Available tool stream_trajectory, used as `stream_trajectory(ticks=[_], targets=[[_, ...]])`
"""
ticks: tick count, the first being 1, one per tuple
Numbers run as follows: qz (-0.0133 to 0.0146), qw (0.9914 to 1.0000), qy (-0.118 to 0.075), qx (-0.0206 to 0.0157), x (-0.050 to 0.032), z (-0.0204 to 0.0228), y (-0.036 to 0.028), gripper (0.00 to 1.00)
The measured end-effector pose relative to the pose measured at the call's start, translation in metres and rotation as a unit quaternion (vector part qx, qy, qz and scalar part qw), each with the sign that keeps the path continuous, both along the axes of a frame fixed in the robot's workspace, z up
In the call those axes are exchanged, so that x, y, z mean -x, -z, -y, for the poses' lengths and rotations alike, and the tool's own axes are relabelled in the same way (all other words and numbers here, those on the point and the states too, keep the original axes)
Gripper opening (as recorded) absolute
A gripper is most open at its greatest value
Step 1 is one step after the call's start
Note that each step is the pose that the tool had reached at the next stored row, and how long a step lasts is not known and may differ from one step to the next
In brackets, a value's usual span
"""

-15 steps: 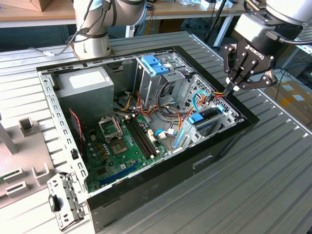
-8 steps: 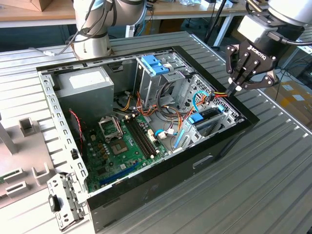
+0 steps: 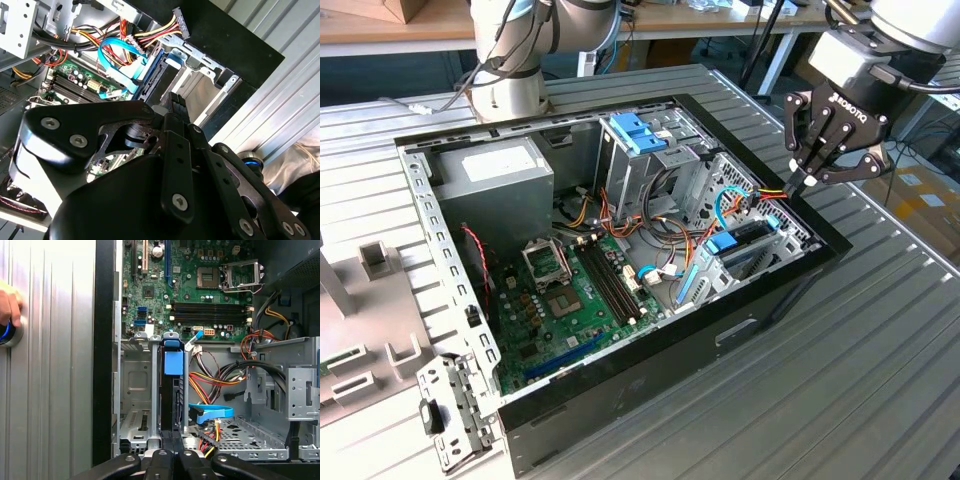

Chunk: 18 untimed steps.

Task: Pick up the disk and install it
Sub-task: 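Insert the first disk wire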

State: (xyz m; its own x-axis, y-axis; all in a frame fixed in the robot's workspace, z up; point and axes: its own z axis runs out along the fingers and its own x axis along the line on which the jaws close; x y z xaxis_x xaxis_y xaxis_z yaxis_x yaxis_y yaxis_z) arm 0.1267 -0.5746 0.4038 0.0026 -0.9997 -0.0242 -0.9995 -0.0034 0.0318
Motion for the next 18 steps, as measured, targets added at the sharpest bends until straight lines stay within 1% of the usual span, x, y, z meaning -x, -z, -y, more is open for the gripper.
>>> stream_trajectory(ticks=[4, 7, 8, 11, 12, 15, 16, 18], targets=[[0.0, 1.0, 0.0, 0.0, -0.0003, 0.0, 0.0001, 0.11], [-0.0001, 1.0, 0.0, -0.0001, -0.0022, 0.0001, 0.0006, 0.11], [-0.0003, 1.0, -0.001, 0.0001, -0.0053, 0.0, 0.0009, 0.11], [-0.0022, 1.0, -0.002, 0.0, -0.0153, 0.0, 0.0019, 0.11], [-0.0025, 0.99999, -0.002, 0.0, -0.0175, -0.0001, 0.0022, 0.11], [-0.0028, 0.99996, -0.008, 0.0001, -0.0209, -0.0006, 0.0029, 0.11], [-0.0028, 0.99991, -0.013, 0.0, -0.022, -0.0011, 0.0035, 0.11], [-0.0027, 0.99986, -0.017, 0.0, -0.0231, -0.0025, 0.0039, 0.11]])
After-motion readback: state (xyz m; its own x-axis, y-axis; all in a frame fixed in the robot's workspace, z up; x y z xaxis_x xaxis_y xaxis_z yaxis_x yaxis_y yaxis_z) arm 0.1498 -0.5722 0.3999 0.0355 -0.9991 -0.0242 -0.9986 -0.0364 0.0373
